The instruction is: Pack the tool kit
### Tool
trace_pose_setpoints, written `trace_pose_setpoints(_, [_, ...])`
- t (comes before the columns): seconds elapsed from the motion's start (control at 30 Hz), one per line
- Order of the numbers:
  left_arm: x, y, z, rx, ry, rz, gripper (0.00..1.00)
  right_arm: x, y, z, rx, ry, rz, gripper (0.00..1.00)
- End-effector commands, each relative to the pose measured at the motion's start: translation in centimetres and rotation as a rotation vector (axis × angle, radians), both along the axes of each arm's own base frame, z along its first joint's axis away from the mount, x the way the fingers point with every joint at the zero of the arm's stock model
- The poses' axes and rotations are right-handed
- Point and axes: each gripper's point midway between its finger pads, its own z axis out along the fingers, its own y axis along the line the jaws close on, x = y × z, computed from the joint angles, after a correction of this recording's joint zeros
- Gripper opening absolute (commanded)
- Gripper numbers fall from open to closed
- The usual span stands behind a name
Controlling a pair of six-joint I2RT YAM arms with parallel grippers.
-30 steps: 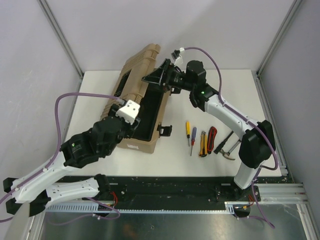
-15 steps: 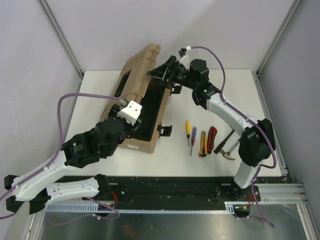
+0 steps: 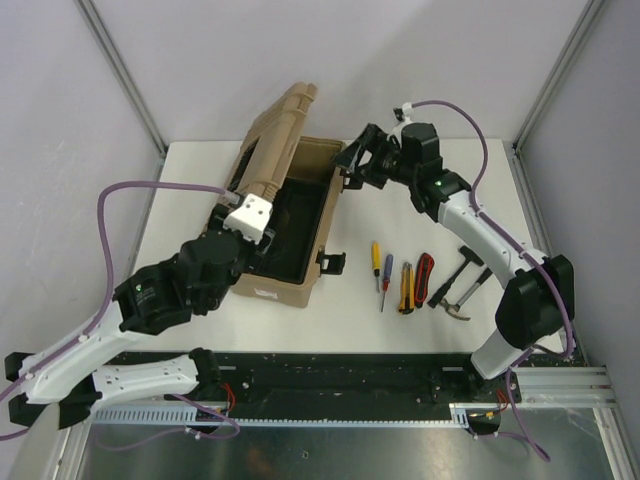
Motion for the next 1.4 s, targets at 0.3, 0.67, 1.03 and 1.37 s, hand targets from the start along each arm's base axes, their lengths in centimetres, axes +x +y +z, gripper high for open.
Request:
trace_pose_setpoints(0.3, [-1.7, 3.7, 4.7, -0.47, -0.075, 0.134, 0.0, -2.7, 1.6, -10.2, -0.302, 0.154, 0.058, 0.74])
trace_pose_setpoints(0.67, [-3.3, 8.3, 4.0, -0.664, -0.119, 0.228, 0.0, -2.7, 2.1, -15.0, -0.358, 0.261, 0.062, 0.52])
trace_pose_setpoints(1.03, [-3.4, 10.0, 0.1, -0.748, -0.118, 0.336, 0.12, -2.2, 0.5, -16.6, -0.388, 0.31, -0.009, 0.34])
trace_pose_setpoints(1.37, [-3.2, 10.3, -4.0, -0.791, -0.105, 0.409, 0.19, -1.9, -0.3, -16.9, -0.378, 0.325, -0.019, 0.35])
